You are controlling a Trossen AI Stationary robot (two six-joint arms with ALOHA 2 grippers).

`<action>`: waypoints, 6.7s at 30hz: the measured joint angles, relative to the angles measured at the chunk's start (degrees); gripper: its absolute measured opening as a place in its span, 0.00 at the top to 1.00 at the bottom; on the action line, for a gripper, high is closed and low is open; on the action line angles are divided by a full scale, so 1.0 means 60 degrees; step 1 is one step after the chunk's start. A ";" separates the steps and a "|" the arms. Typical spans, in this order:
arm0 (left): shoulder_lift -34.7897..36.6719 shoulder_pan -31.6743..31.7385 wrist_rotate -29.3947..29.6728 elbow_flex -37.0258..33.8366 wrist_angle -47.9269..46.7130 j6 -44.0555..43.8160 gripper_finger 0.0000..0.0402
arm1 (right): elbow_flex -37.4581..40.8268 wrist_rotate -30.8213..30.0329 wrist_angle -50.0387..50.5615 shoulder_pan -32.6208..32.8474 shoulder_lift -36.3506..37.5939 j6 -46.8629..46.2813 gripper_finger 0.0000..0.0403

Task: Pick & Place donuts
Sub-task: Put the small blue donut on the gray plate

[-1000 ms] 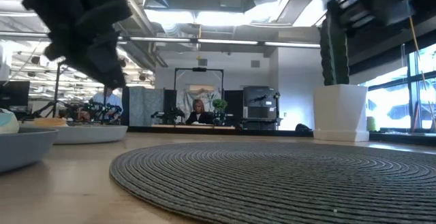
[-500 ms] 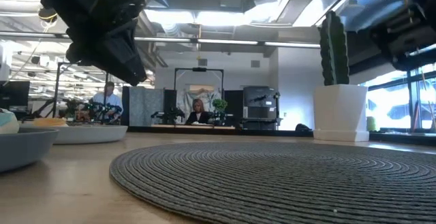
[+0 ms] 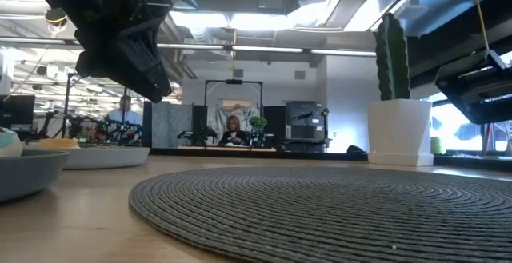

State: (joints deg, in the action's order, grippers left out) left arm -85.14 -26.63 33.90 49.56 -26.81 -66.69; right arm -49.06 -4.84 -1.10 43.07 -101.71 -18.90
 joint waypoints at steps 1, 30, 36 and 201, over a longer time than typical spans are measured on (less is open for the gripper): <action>0.0000 0.0000 -0.0032 0.0000 -0.0002 0.0001 0.73 | 0.0000 0.0040 -0.0005 0.0000 0.0010 -0.0035 0.77; 0.0000 0.0018 -0.1680 0.0000 0.0000 0.1174 0.73 | -0.2820 0.0401 0.3104 -0.4976 0.0587 0.3970 0.99; 0.0000 0.0004 -0.2151 0.0000 0.0004 0.1716 0.73 | -0.2820 0.0568 0.2819 -0.6755 0.0583 0.4671 0.99; 0.1705 -0.0189 0.0439 -0.2685 -0.4583 -0.4264 0.87 | 0.2517 -0.0277 0.0084 -0.6506 0.5180 0.2234 0.55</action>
State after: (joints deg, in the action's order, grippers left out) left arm -74.91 -27.77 36.53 33.45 -54.31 -92.27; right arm -33.95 -6.50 -0.60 4.03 -70.63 -5.50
